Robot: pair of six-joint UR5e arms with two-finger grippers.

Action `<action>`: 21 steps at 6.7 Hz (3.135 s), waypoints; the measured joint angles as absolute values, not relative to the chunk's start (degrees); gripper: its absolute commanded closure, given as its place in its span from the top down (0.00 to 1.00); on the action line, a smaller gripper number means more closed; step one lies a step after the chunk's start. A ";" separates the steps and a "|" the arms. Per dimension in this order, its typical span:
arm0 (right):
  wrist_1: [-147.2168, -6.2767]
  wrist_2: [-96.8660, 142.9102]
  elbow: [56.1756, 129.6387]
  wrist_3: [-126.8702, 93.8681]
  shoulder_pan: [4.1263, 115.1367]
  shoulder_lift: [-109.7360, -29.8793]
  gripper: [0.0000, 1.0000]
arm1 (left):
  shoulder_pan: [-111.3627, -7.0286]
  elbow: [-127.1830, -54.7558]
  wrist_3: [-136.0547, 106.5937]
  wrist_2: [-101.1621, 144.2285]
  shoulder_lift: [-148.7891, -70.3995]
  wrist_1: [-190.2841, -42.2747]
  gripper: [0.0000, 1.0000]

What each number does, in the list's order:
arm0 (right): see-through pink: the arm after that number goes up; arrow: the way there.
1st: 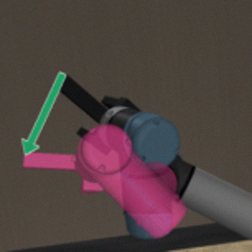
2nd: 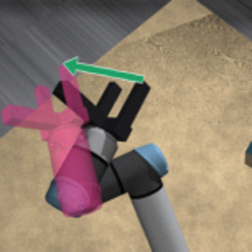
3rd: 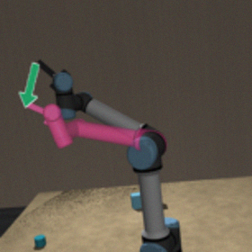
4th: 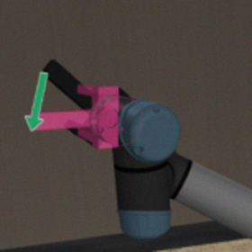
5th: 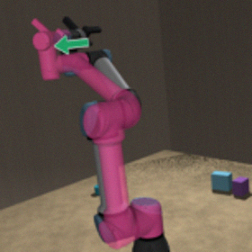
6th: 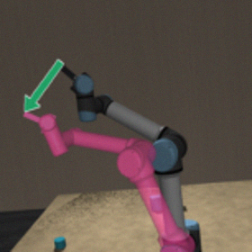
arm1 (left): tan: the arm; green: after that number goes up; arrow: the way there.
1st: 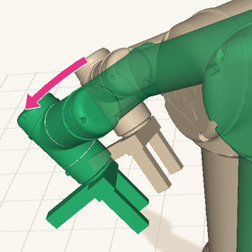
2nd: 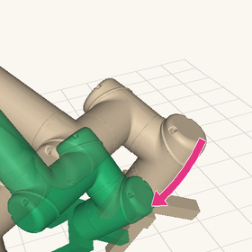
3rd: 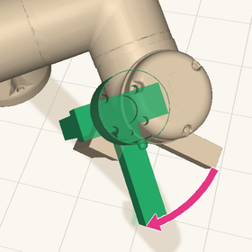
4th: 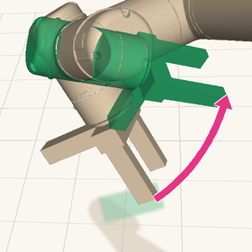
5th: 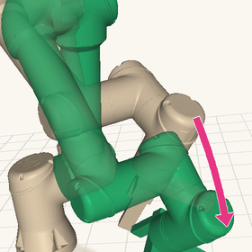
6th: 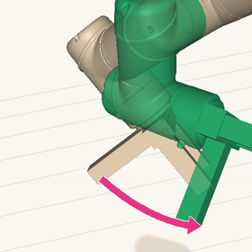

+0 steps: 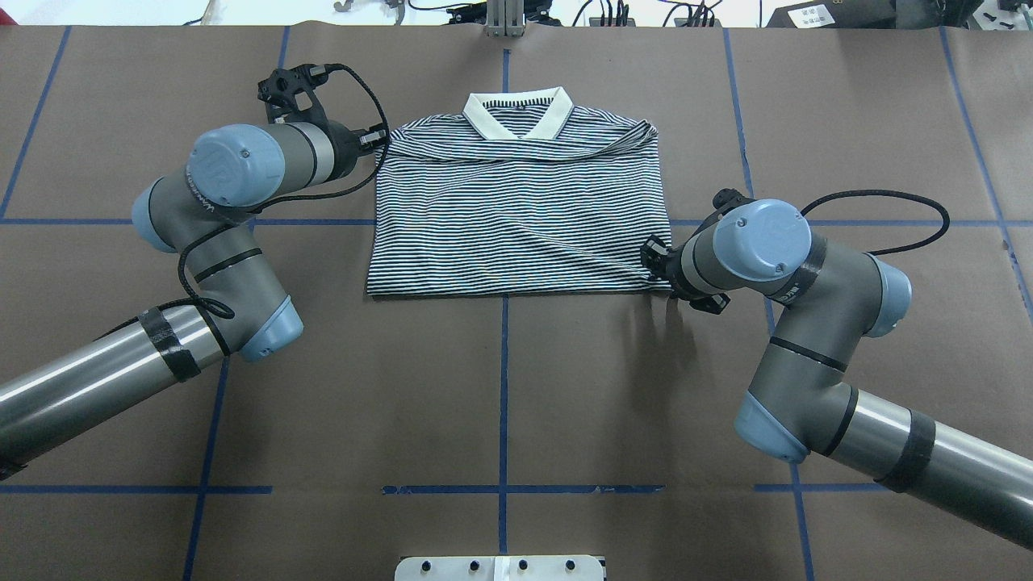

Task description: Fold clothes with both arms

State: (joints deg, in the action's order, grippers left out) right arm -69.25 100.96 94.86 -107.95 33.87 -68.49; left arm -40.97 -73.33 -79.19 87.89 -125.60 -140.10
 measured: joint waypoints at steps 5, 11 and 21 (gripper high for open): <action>-69.39 103.34 112.08 -109.22 29.62 -79.47 0.00 | -39.96 -75.59 -80.76 88.05 -125.74 -140.75 0.40; -70.38 100.80 129.71 -121.25 6.40 -92.17 1.00 | -37.65 -89.86 -93.64 103.67 -118.52 -146.81 0.51; -70.31 99.12 121.55 -110.90 26.53 -86.94 1.00 | -18.02 -104.68 -100.13 88.12 -115.13 -105.82 0.64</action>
